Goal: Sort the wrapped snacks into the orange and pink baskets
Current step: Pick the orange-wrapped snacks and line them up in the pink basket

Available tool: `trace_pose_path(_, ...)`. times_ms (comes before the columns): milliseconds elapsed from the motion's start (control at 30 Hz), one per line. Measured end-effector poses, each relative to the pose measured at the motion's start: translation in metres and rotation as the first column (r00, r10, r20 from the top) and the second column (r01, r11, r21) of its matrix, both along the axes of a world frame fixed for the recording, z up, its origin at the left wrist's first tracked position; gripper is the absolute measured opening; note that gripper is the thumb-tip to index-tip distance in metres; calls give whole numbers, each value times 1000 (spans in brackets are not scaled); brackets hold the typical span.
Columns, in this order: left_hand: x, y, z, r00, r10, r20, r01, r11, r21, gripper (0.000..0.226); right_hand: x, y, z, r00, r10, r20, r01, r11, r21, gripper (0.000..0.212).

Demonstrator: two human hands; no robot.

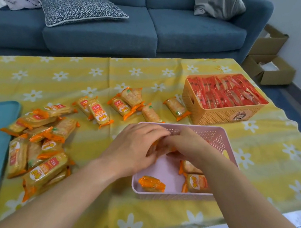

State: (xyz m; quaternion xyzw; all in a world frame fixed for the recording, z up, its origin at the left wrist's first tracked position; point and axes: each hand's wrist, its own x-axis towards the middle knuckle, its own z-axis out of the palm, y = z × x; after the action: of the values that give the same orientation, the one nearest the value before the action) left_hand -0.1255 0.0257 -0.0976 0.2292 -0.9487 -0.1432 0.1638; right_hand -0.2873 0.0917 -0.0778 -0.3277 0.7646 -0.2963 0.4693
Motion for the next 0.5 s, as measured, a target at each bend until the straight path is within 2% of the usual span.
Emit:
trace_pose_path(100, 0, 2, 3, 996, -15, 92, 13, 1000, 20, 71, -2, 5, 2, 966, -121, 227, 126, 992, -9, 16)
trace_pose_path(167, 0, 2, 3, 991, -9, 133, 11, 1000, -11, 68, -8, 6, 5, 898, -196, 394, 214, 977, -2, 16)
trace_pose_path(200, 0, 2, 2, 988, -6, 154, 12, 999, -37, 66, -13, 8, 6, 874, -224, 431, 244, 970, 9, 18)
trace_pose_path(233, 0, 2, 1, 986, 3, 166, 8, 998, -61, 63, -20, 10, 4, 899, -238, 367, 258, 966, -8, 22)
trace_pose_path(267, 0, 3, -1, 986, 15, 164, -3, 997, -73, 58, -28, 12, 3, 957, -226, 182, 239, 970, -52, 24)
trace_pose_path(300, 0, 3, -2, 987, 26, 160, -15, 997, -74, 54, -38, 14, -1, 977, -152, -148, 142, 987, -73, 22)
trace_pose_path(333, -1, 3, -3, 986, 34, 161, -23, 997, -72, 51, -45, 19, -3, 879, -25, -475, 14, 1000, -26, 18)
trace_pose_path(367, -1, 3, -3, 986, 37, 160, -26, 997, -74, 50, -49, 22, -4, 735, 108, -670, -82, 994, 71, 14)
trace_pose_path(433, -1, 3, -4, 988, 35, 148, -24, 997, -77, 49, -47, 28, -9, 588, 293, -754, -144, 955, 259, 12)
trace_pose_path(467, -1, 2, -5, 989, 32, 141, -22, 997, -73, 49, -44, 29, -13, 549, 356, -757, -163, 933, 321, 5)
trace_pose_path(500, 0, 2, -5, 990, 31, 141, -21, 997, -68, 49, -42, 27, -17, 525, 385, -759, -174, 922, 347, 15)
